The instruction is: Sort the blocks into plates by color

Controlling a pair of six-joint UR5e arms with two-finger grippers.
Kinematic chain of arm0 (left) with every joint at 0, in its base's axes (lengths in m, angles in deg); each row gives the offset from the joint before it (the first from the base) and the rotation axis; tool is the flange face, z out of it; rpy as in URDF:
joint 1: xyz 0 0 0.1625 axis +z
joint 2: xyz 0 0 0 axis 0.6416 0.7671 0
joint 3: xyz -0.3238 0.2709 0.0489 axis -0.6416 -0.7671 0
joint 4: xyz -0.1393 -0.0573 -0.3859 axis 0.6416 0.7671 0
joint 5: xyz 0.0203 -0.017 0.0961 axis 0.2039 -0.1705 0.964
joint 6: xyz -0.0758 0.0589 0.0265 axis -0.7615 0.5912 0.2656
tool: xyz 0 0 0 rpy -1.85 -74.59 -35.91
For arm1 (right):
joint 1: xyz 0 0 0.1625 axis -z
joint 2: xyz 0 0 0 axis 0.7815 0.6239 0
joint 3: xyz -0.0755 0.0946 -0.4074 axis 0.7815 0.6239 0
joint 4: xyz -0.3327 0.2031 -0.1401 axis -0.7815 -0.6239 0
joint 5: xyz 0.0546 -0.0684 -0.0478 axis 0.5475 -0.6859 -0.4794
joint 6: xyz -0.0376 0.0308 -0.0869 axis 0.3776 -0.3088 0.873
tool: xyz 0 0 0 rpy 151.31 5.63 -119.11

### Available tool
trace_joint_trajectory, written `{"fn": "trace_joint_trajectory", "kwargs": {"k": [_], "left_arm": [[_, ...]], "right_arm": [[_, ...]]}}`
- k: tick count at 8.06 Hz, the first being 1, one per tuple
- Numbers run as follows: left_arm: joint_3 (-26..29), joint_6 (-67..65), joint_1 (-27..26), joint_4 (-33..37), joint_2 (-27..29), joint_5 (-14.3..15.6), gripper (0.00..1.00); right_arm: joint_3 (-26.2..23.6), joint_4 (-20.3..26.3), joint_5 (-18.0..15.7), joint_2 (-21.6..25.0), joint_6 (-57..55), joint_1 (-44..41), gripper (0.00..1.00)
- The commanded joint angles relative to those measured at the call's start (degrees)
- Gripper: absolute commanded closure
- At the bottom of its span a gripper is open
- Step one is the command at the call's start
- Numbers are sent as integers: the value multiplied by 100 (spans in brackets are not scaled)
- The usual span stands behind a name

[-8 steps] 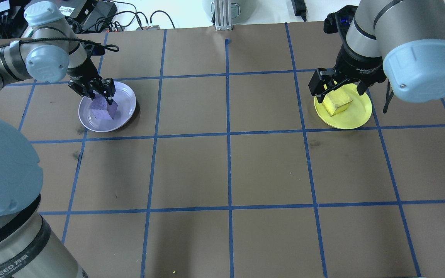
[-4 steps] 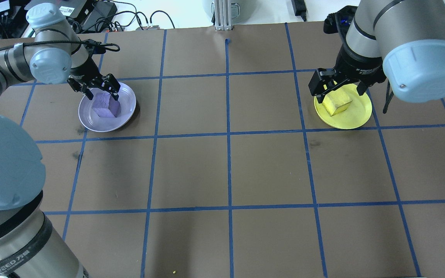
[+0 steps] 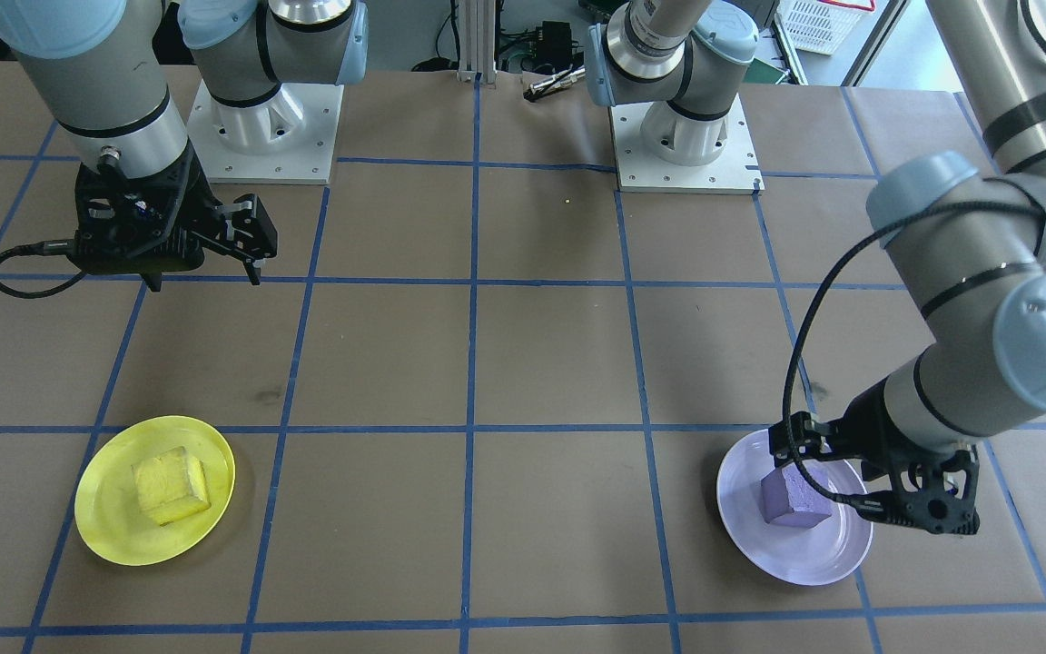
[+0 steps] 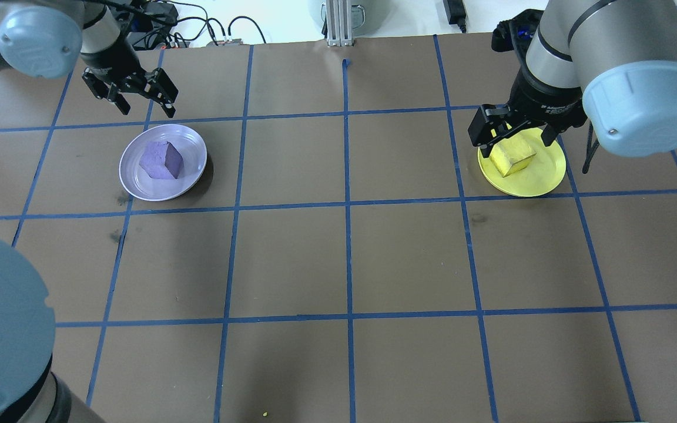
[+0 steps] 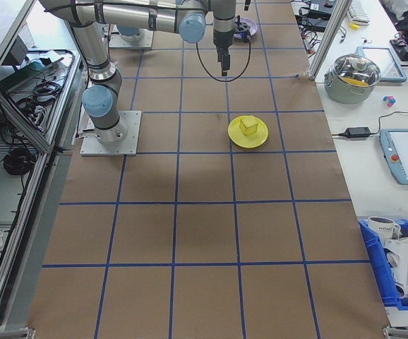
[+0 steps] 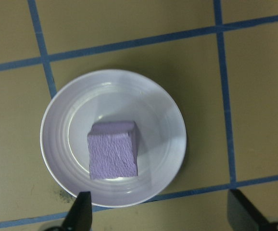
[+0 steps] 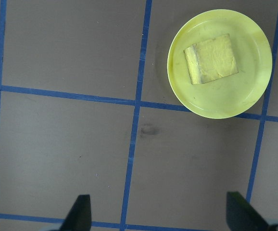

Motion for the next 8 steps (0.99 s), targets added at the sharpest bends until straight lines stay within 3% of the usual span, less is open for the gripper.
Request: {"fn": "trace_joint_trajectory", "kwargs": {"k": [1,3,6,8], "left_arm": [[55,-477,-230,777,-1263,-1,0],[-137,-1107,-580,1040,-1924,-1,0],[-577,-1288,-934,788,-2085,34,0],[-578,-1235,-942,787,-2138,34,0]], "right_arm": [[-8,24,66,0,77,0,0],[-8,59,127,44,86,-9,0],[-8,103,742,18,349,-26,0],[1,103,638,9,350,-26,0]]}}
